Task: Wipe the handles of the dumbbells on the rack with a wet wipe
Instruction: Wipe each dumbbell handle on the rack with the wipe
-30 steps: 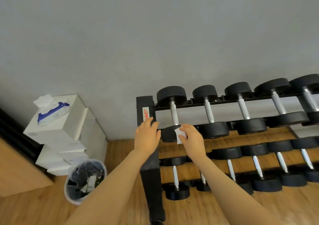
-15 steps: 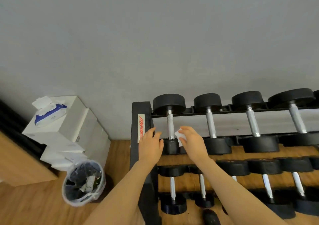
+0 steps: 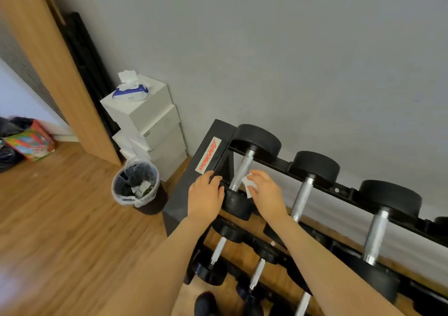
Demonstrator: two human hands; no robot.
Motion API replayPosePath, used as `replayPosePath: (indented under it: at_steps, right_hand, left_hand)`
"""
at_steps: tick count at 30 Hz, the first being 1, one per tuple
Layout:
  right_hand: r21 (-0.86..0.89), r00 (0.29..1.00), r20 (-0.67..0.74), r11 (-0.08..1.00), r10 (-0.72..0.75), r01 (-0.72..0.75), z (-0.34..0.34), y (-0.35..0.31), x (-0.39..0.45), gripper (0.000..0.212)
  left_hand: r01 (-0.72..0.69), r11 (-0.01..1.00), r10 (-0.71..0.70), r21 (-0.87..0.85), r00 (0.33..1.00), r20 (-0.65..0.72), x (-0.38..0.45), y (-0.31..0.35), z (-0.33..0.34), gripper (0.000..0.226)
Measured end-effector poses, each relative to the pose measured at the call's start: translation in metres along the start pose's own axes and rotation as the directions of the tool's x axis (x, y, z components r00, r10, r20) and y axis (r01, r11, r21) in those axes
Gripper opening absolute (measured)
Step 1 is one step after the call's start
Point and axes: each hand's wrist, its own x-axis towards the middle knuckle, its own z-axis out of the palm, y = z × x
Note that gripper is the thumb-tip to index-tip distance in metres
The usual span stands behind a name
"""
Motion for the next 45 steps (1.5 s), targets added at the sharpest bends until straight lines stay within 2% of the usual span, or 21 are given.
replayPosePath:
  at_steps: [12, 16, 20, 25, 29, 33, 41, 45]
  right_hand:
    - [0.023, 0.999, -0.041, 1.0, 0.005, -0.004, 0.01, 0.013, 0.025, 0.044]
    - [0.02, 0.999, -0.014, 0.999, -0.042, 0.042, 0.018, 0.02, 0.035, 0.046]
    - [-0.002, 0.993, 0.023, 0.993, -0.117, 0.117, 0.027, 0.033, 0.052, 0.046]
    - [0.016, 0.976, 0.018, 0.976, -0.216, 0.216, 0.035, 0.049, 0.075, 0.044]
    - [0.026, 0.951, 0.02, 0.951, -0.308, 0.307, 0.044, 0.065, 0.097, 0.042]
    - [-0.086, 0.908, 0.008, 0.905, -0.418, 0.418, 0.049, 0.07, 0.101, 0.042]
    - [-0.323, 0.828, 0.095, 0.769, -0.553, 0.551, 0.05, 0.092, 0.109, 0.07]
    - [-0.264, 0.828, 0.095, 0.788, -0.553, 0.557, 0.057, 0.097, 0.116, 0.056]
  left_hand:
    - [0.046, 0.993, -0.046, -0.106, 0.999, 0.001, 0.005, 0.021, 0.024, 0.038]
    - [0.166, 0.97, -0.177, -0.179, 0.983, -0.05, 0.008, 0.024, 0.034, 0.039]
    - [0.332, 0.904, -0.367, -0.269, 0.926, -0.091, 0.017, 0.034, 0.048, 0.037]
    - [0.437, 0.87, -0.479, -0.229, 0.858, -0.185, 0.025, 0.045, 0.068, 0.036]
    - [0.447, 0.856, -0.511, -0.26, 0.807, -0.296, 0.027, 0.045, 0.083, 0.031]
    - [0.413, 0.867, -0.492, -0.279, 0.795, -0.354, 0.023, 0.043, 0.08, 0.031]
    - [0.401, 0.872, -0.485, -0.281, 0.785, -0.385, 0.024, 0.041, 0.088, 0.023]
    - [0.399, 0.875, -0.481, -0.275, 0.787, -0.387, 0.025, 0.04, 0.089, 0.023]
